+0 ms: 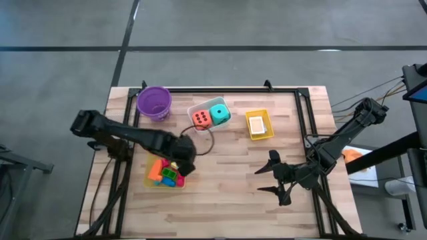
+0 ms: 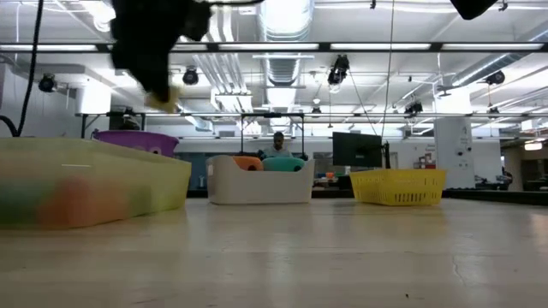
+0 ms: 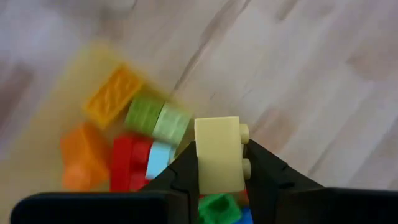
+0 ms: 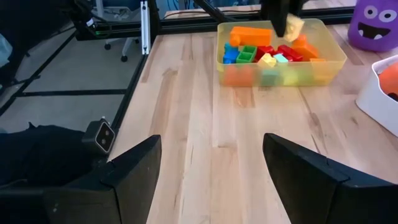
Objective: Pick & Place Toys
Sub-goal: Put the light yellow game piece into the light yellow bin
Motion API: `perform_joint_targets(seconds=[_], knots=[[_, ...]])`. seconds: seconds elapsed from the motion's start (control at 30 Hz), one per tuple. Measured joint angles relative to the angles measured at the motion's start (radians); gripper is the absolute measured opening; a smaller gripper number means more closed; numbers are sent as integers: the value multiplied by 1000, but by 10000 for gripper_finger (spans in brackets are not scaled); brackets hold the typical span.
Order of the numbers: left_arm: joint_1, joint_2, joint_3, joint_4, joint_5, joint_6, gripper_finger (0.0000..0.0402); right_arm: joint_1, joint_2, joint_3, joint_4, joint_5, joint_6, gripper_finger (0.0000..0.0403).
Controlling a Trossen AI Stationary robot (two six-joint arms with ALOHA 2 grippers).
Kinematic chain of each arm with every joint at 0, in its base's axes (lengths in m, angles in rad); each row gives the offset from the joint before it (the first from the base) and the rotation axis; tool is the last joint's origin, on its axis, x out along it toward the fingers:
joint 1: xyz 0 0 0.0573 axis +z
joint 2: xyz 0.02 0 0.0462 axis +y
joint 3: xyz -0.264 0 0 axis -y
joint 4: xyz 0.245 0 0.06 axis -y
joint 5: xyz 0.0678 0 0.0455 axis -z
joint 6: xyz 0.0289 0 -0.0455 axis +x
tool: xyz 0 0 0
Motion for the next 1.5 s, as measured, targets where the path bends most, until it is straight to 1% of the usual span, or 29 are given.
perform_joint_targets(seconds=[0.1, 0.23, 0.3, 0.47, 0.57, 0.7, 0.93, 1.5], knots=[[-26, -45, -108, 5, 8, -124, 82, 0, 0, 0, 3, 0, 0, 279], [-46, -56, -234, 22, 54, -212, 82, 0, 0, 0, 3, 0, 0, 279], [-49, -54, -285, 58, 73, -229, 82, 0, 0, 0, 4, 0, 0, 279], [-50, -53, -392, 166, 84, -240, 82, 0, 0, 0, 7, 0, -1, 279], [-50, -52, -435, 178, 97, -257, 82, 0, 0, 0, 8, 0, -2, 279], [-50, -52, -460, 201, 110, -273, 82, 0, 0, 0, 10, 0, -1, 279], [-50, -52, -459, 259, 113, -268, 82, 0, 0, 0, 10, 0, -1, 279], [-49, -52, -461, 274, 107, -265, 82, 0, 0, -1, 13, 1, 0, 279]])
